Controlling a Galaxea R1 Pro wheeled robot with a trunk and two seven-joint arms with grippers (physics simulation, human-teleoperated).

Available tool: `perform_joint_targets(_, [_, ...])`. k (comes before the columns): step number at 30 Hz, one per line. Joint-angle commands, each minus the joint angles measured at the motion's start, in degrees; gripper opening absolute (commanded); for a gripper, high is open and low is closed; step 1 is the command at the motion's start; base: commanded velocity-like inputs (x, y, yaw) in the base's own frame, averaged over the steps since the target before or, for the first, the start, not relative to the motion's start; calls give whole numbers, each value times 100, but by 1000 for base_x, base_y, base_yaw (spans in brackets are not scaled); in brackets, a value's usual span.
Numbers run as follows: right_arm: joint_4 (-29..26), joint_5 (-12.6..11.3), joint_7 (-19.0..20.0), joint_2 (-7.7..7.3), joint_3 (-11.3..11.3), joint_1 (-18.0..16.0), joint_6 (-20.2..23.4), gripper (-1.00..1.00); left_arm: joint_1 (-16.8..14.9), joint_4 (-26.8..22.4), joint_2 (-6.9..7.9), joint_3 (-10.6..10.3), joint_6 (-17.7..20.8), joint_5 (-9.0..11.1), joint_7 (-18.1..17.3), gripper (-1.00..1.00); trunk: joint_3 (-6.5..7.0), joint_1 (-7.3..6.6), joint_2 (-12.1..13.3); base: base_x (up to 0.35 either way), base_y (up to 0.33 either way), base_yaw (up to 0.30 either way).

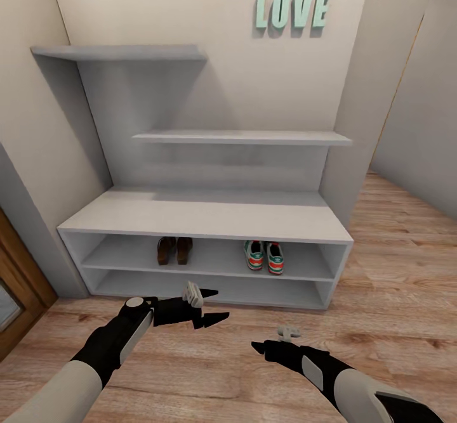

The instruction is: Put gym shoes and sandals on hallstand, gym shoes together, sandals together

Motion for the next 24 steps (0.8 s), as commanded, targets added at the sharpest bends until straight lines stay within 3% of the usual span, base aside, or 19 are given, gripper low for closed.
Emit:
perform_joint_targets(1, [-7, 1, 16, 1, -39, -2, 33, 100, -5, -1, 7, -23, 61, 60, -3, 100, -5, -1, -2, 0, 0, 0])
perform_joint_targets(24, [-7, 1, 16, 0, -39, 1, 33, 100, -5, -1, 7, -23, 55, 63, -22, 100, -5, -1, -2, 0, 0, 0])
